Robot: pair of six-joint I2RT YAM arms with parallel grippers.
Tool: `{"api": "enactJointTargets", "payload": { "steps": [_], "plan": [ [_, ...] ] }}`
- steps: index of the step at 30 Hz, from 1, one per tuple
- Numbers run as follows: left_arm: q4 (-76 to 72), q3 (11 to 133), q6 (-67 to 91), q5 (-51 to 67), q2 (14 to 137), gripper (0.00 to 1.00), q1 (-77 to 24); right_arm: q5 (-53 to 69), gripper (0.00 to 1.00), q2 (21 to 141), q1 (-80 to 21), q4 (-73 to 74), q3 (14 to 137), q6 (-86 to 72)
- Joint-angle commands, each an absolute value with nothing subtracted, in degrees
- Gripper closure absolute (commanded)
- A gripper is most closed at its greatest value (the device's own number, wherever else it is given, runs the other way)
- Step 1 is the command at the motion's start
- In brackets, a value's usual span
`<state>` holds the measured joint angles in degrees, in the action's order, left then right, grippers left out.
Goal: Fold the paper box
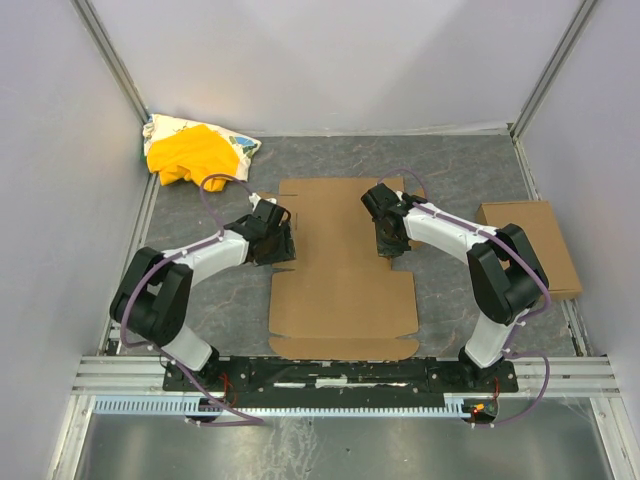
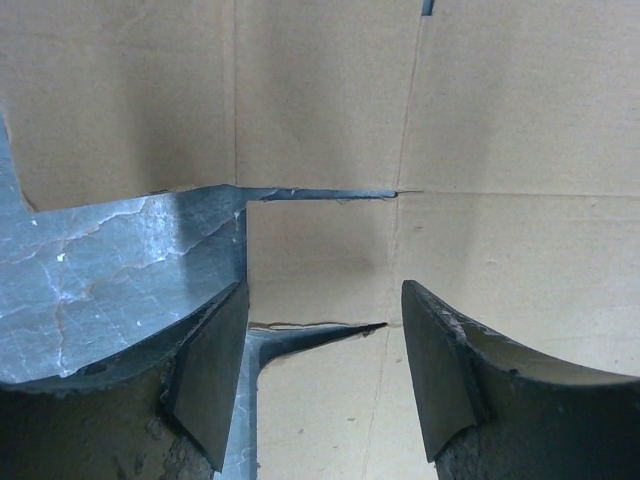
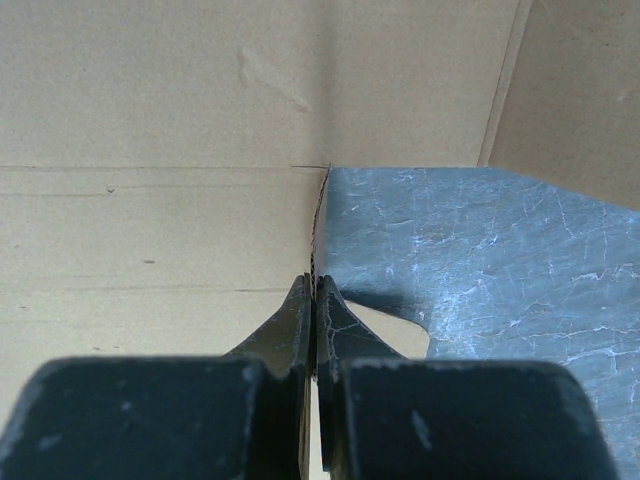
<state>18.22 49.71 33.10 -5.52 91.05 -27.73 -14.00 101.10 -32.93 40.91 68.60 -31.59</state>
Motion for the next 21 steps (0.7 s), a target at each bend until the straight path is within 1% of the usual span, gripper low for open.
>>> {"api": "enactJointTargets", "payload": {
  "steps": [1,6,12,21],
  "plan": [
    [19.4,52.6,31.7,-4.7,86.3,0.31,-28.4,-12.2,0.98,100.8,-33.0,39.8,69.4,-31.7],
    [19.6,53.3,32.1,-3.7,84.6,0.31,-28.7,-11.9,0.98,100.9,-33.0,39.7,69.4,-31.8],
    [16.6,52.9,33.6,-0.8,85.9,0.32,-29.9,-11.4,0.98,101.0,-33.1,39.6,69.5,-31.8],
    [14.8,53.6,34.7,-0.6,86.9,0.32,-33.2,-11.1,0.98,101.3,-33.1,39.6,69.5,-31.7]
  ]
}}
